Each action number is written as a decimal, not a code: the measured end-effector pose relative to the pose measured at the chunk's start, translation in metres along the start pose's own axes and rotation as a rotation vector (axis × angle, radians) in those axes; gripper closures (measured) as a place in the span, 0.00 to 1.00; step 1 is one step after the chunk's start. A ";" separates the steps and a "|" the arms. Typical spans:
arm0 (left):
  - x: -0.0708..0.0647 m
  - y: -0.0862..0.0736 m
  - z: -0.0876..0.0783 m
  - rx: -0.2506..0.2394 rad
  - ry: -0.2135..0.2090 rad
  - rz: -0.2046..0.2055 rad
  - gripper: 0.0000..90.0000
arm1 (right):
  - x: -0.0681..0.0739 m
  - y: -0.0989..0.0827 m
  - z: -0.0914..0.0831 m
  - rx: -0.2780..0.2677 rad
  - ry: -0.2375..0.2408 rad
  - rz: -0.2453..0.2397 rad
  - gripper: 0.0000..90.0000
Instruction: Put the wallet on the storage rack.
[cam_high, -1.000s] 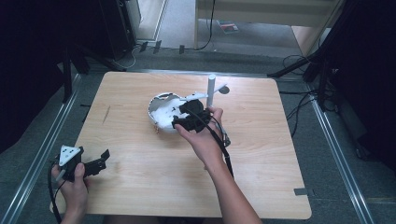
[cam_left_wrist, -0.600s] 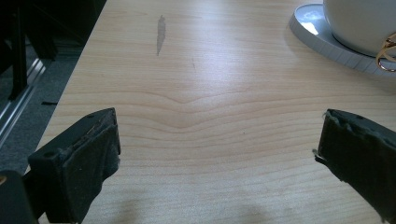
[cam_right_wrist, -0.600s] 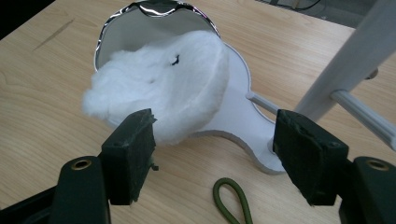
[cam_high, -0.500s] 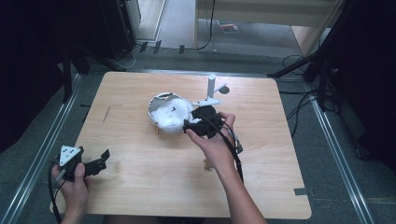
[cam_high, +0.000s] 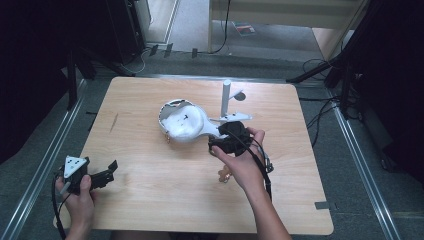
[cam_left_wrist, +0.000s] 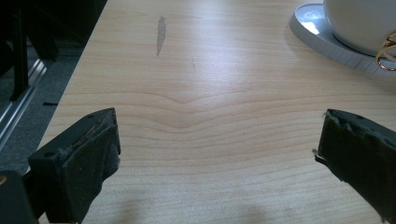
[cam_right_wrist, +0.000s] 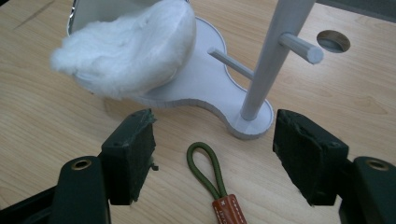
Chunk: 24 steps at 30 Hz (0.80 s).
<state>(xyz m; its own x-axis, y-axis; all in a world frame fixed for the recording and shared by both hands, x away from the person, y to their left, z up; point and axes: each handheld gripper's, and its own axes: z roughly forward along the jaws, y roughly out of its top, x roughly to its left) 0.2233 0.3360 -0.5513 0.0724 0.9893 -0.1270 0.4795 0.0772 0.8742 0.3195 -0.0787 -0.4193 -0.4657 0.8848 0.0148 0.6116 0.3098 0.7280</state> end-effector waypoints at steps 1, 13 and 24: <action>0.000 0.000 0.000 0.000 0.000 0.000 0.00 | -0.001 -0.001 0.000 0.004 -0.001 0.000 0.33; 0.001 0.000 0.000 -0.001 -0.003 -0.001 0.00 | -0.014 -0.011 0.000 0.079 -0.014 -0.028 0.34; 0.001 0.000 0.000 0.000 -0.004 -0.003 0.00 | -0.021 -0.021 0.012 0.190 -0.012 -0.098 0.38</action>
<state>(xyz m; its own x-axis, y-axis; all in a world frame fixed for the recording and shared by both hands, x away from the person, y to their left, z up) 0.2230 0.3369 -0.5514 0.0744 0.9884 -0.1321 0.4794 0.0806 0.8739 0.3238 -0.0998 -0.4430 -0.5223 0.8507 -0.0588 0.6738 0.4540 0.5830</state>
